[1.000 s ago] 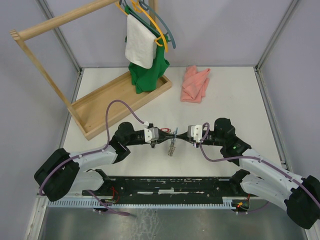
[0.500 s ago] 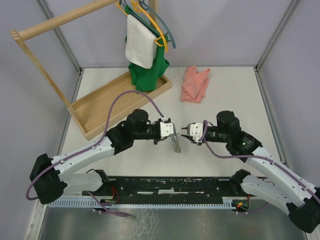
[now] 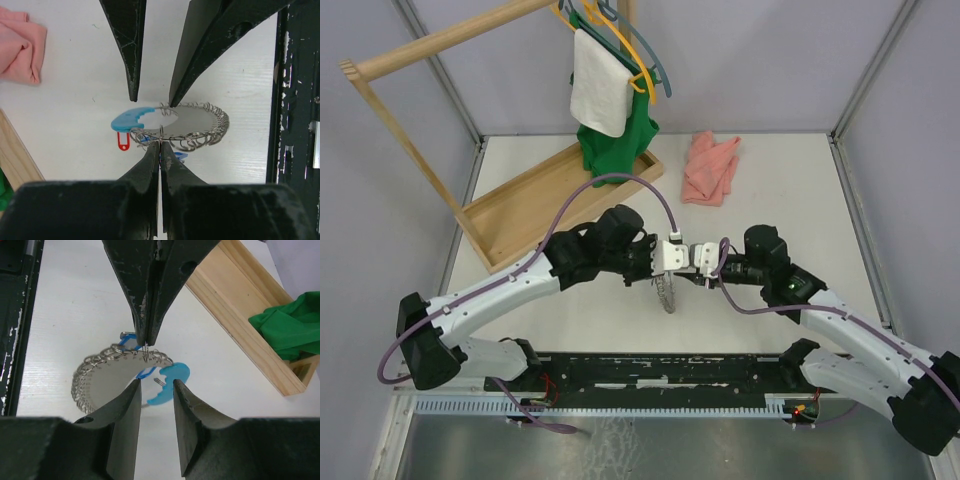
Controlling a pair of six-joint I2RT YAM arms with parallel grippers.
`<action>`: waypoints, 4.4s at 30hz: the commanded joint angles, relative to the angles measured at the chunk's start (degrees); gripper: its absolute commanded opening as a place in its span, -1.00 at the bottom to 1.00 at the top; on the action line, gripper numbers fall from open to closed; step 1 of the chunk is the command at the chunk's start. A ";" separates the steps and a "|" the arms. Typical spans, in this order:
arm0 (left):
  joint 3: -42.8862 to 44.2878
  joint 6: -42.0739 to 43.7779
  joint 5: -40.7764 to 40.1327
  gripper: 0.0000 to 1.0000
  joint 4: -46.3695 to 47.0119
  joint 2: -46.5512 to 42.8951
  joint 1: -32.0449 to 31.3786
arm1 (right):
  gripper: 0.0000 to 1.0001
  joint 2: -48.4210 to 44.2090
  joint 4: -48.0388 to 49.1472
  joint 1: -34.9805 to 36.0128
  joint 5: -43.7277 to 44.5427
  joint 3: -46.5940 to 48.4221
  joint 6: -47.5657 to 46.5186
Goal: Put the keys on the keyring
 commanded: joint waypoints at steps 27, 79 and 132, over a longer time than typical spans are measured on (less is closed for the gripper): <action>3.99 3.01 0.18 -0.95 -1.46 0.64 -0.98 | -0.39 7.24 31.42 -0.07 -8.26 -9.01 16.11; -12.39 -3.16 25.88 -0.08 20.91 -6.14 12.16 | -0.99 1.34 21.03 -2.18 -11.02 -7.93 6.64; -18.30 -10.72 38.77 -0.73 33.61 2.82 12.42 | -0.99 0.04 49.26 -2.20 -9.13 -16.69 20.77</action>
